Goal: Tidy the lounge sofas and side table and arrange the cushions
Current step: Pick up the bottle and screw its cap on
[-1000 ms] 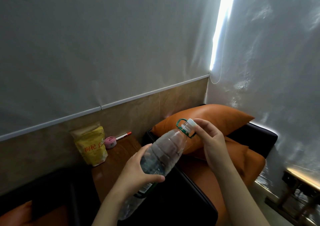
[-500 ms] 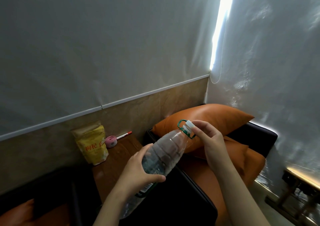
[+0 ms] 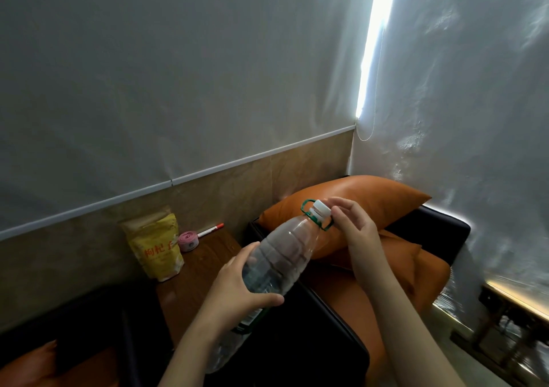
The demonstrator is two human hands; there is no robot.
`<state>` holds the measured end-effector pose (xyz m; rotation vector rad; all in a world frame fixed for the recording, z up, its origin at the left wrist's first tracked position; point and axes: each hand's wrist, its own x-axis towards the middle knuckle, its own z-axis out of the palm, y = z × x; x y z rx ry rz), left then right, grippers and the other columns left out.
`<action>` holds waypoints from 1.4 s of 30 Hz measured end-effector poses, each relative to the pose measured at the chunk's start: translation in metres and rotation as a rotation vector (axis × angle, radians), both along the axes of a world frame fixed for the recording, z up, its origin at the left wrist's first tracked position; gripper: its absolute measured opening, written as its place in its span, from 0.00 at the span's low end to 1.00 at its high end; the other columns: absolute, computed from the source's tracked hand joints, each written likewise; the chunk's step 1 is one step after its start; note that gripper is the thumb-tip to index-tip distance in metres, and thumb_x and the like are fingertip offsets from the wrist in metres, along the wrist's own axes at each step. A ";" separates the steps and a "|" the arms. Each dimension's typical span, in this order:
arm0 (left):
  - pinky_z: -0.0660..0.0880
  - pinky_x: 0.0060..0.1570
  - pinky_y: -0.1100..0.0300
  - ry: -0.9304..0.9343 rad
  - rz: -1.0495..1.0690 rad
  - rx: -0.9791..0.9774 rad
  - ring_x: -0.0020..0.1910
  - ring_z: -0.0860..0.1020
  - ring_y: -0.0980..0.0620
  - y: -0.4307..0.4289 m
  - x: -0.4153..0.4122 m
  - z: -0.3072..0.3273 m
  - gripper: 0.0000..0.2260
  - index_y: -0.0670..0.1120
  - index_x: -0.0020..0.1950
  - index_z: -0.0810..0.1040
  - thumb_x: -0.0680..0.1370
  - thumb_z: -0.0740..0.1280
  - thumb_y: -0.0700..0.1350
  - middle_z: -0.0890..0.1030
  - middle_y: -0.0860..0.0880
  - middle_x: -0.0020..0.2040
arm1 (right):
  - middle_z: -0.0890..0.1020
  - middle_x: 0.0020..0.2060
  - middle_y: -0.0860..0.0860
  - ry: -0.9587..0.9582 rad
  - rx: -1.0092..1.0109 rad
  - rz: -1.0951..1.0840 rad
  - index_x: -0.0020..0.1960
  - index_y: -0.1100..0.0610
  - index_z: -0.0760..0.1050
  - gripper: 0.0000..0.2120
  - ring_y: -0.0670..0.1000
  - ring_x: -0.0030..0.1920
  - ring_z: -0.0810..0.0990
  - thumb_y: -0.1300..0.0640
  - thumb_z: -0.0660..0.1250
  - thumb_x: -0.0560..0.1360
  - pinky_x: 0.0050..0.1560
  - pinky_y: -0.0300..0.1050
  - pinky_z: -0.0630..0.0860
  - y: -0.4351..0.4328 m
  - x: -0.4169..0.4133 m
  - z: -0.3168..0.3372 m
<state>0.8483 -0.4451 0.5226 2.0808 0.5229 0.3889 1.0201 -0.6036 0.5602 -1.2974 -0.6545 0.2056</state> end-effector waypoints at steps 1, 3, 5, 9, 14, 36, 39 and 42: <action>0.72 0.65 0.53 -0.005 0.002 -0.007 0.63 0.72 0.59 -0.001 0.000 0.001 0.47 0.62 0.70 0.65 0.53 0.79 0.61 0.74 0.59 0.63 | 0.82 0.54 0.49 -0.001 -0.013 0.007 0.59 0.53 0.77 0.10 0.45 0.56 0.80 0.55 0.65 0.78 0.52 0.39 0.78 -0.001 0.001 -0.001; 0.73 0.64 0.54 -0.009 -0.011 -0.012 0.62 0.73 0.60 -0.002 0.000 0.003 0.45 0.63 0.69 0.66 0.53 0.79 0.60 0.74 0.59 0.62 | 0.82 0.56 0.48 0.008 -0.019 0.024 0.61 0.53 0.77 0.12 0.44 0.58 0.80 0.56 0.64 0.79 0.54 0.39 0.78 -0.003 0.002 -0.001; 0.73 0.63 0.55 -0.007 -0.035 -0.024 0.62 0.73 0.61 -0.004 -0.001 0.004 0.43 0.66 0.66 0.66 0.54 0.79 0.60 0.74 0.61 0.62 | 0.83 0.55 0.47 0.027 0.001 0.037 0.62 0.54 0.76 0.13 0.44 0.57 0.80 0.57 0.65 0.78 0.54 0.39 0.78 -0.003 0.002 -0.001; 0.72 0.60 0.63 -0.009 -0.068 -0.038 0.61 0.73 0.65 -0.008 -0.002 0.005 0.37 0.70 0.59 0.67 0.56 0.80 0.56 0.74 0.64 0.60 | 0.84 0.49 0.50 0.021 0.042 0.040 0.54 0.55 0.79 0.10 0.46 0.52 0.82 0.54 0.70 0.73 0.48 0.36 0.77 -0.003 0.000 0.002; 0.70 0.60 0.65 0.020 -0.097 -0.022 0.62 0.71 0.64 -0.009 -0.002 0.004 0.41 0.65 0.66 0.64 0.60 0.82 0.53 0.72 0.64 0.62 | 0.81 0.45 0.51 0.045 0.034 0.032 0.47 0.52 0.78 0.10 0.47 0.47 0.81 0.51 0.73 0.68 0.42 0.36 0.77 -0.004 0.001 0.000; 0.75 0.62 0.53 0.066 -0.188 -0.163 0.59 0.77 0.60 -0.009 -0.004 0.005 0.37 0.67 0.65 0.70 0.60 0.81 0.56 0.78 0.55 0.60 | 0.82 0.55 0.53 0.107 0.062 0.173 0.58 0.53 0.79 0.15 0.53 0.59 0.80 0.53 0.68 0.72 0.55 0.44 0.75 -0.007 0.003 -0.001; 0.76 0.61 0.52 0.074 -0.209 -0.196 0.59 0.78 0.57 -0.007 -0.003 0.007 0.36 0.64 0.65 0.71 0.59 0.81 0.56 0.79 0.52 0.60 | 0.82 0.58 0.53 0.057 0.024 0.221 0.62 0.55 0.77 0.16 0.52 0.60 0.80 0.53 0.64 0.76 0.56 0.44 0.77 -0.009 0.001 0.003; 0.75 0.62 0.49 0.096 -0.248 -0.239 0.60 0.78 0.55 -0.006 -0.003 0.009 0.34 0.63 0.64 0.72 0.61 0.81 0.55 0.79 0.51 0.60 | 0.81 0.59 0.53 0.062 0.015 0.245 0.62 0.53 0.78 0.18 0.52 0.60 0.80 0.49 0.66 0.74 0.57 0.44 0.77 -0.010 0.000 0.008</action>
